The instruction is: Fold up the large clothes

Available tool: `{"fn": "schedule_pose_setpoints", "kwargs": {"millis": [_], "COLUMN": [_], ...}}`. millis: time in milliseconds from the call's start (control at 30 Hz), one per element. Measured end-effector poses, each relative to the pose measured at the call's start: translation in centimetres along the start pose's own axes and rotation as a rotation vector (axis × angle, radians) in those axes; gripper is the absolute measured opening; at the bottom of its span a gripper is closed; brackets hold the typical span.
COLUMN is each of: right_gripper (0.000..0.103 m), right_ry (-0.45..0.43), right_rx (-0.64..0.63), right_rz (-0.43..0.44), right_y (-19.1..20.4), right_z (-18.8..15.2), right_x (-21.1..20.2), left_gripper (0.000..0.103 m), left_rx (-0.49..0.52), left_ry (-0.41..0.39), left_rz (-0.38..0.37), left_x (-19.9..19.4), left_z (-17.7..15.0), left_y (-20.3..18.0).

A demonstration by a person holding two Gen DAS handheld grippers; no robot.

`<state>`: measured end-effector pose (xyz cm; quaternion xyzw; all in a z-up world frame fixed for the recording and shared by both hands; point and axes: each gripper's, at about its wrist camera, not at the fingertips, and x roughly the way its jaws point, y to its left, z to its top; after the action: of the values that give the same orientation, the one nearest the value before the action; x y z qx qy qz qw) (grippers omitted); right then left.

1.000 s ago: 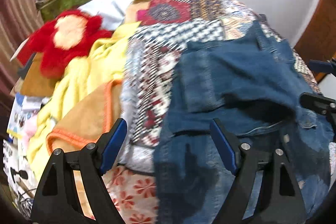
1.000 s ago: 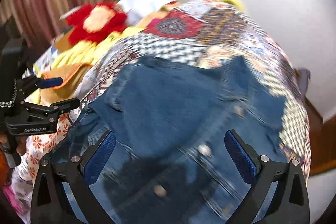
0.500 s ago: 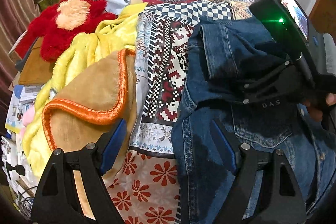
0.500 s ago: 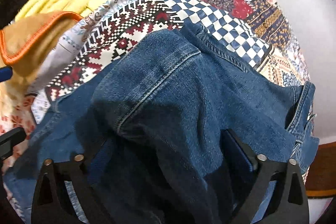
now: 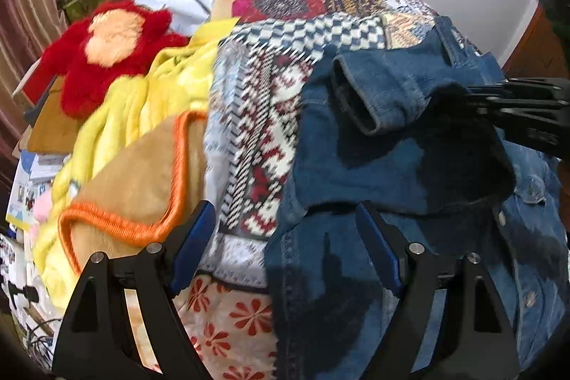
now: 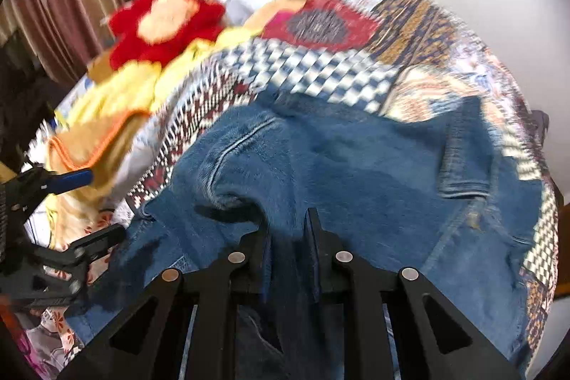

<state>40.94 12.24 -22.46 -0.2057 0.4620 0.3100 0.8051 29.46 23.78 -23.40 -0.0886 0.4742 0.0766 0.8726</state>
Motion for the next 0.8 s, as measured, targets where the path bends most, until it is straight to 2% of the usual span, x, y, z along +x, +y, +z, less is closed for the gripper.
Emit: {"fn": "schedule_pose_setpoints", "kwargs": {"millis": [100, 200, 267, 333, 400, 500, 633, 800], "right_gripper": [0.013, 0.013, 0.013, 0.013, 0.013, 0.013, 0.013, 0.014], "right_ry": [-0.049, -0.097, -0.114, -0.121, -0.118, -0.066, 0.054, 0.182], "right_rx": [0.018, 0.042, 0.059, 0.055, 0.065, 0.098, 0.174, 0.269], "right_rz": [-0.021, -0.051, -0.083, -0.142, -0.195, -0.226, -0.201, -0.153], "right_y": [-1.3, -3.2, -4.4, -5.6, -7.0, -9.5, -12.6, -15.2], "right_z": [-1.0, -2.0, -3.0, -4.3, -5.8, -8.1, -11.4, -15.5], "right_x": [-2.9, -5.4, -6.8, -8.0, -9.0, -9.2, -7.6, -4.1], "left_gripper": [0.081, 0.081, 0.081, 0.081, 0.081, 0.081, 0.081, 0.08], "left_rx": [0.016, 0.012, 0.023, -0.027, -0.113, -0.226, -0.313, -0.449], "left_ry": [0.003, 0.026, 0.056, 0.095, 0.12, 0.115, 0.1, 0.207], "left_rz": [0.014, -0.044, -0.051, -0.082, -0.172, -0.303, -0.375, -0.496], "left_x": [0.7, 1.8, 3.1, 4.3, 4.6, 4.0, 3.6, 7.1], "left_z": [1.1, 2.0, 2.4, 2.5, 2.4, 2.4, 3.3, 3.6], "left_y": [-1.1, -2.2, -3.0, -3.1, -2.7, -2.3, -2.2, -2.3]}}
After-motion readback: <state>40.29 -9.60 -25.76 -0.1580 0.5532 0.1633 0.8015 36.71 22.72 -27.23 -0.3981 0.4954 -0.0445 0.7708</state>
